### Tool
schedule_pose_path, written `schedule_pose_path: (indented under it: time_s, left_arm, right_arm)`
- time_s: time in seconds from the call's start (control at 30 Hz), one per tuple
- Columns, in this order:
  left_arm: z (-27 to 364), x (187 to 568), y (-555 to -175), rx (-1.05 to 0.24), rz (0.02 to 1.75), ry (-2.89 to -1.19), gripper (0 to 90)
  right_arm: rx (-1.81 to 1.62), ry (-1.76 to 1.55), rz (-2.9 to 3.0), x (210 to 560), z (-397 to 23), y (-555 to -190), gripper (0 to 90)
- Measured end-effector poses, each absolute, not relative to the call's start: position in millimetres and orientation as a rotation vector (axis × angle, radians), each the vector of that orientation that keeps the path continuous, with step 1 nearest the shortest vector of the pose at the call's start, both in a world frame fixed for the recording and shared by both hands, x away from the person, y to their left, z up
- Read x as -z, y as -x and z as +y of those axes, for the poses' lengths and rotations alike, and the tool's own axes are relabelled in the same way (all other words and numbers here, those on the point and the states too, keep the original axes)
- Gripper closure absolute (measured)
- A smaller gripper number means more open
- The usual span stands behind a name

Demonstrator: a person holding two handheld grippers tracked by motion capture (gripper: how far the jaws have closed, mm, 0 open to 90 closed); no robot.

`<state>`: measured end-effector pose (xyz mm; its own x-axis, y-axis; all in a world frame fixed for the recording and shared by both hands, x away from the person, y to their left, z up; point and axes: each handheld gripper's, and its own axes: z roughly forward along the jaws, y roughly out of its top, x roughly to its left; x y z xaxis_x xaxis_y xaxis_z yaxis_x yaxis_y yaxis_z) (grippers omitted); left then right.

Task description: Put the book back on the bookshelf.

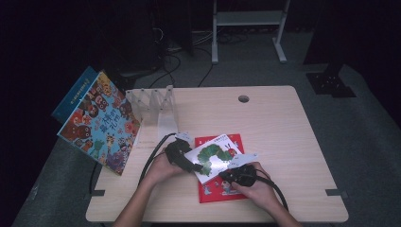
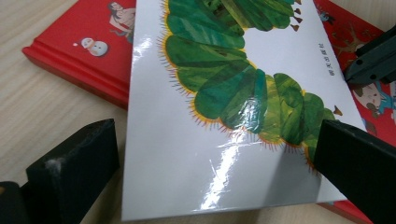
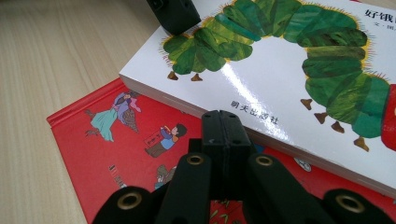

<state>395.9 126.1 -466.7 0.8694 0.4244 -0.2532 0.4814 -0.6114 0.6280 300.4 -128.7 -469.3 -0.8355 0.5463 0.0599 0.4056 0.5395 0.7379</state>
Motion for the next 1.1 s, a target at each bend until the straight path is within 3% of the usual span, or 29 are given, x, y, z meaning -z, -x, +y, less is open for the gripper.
schedule_pose_path:
  time_s: [0.67,1.1]
  left_arm:
    - [122,463,-396,0.137,0.703,-2.327,0.0]
    - [129,434,-388,0.079,0.674,-2.241,0.0]
  right_arm:
    - [-1.157,-0.832,2.564,470,-125,-298,89.3]
    - [-1.162,-0.851,2.556,470,-123,-300,89.3]
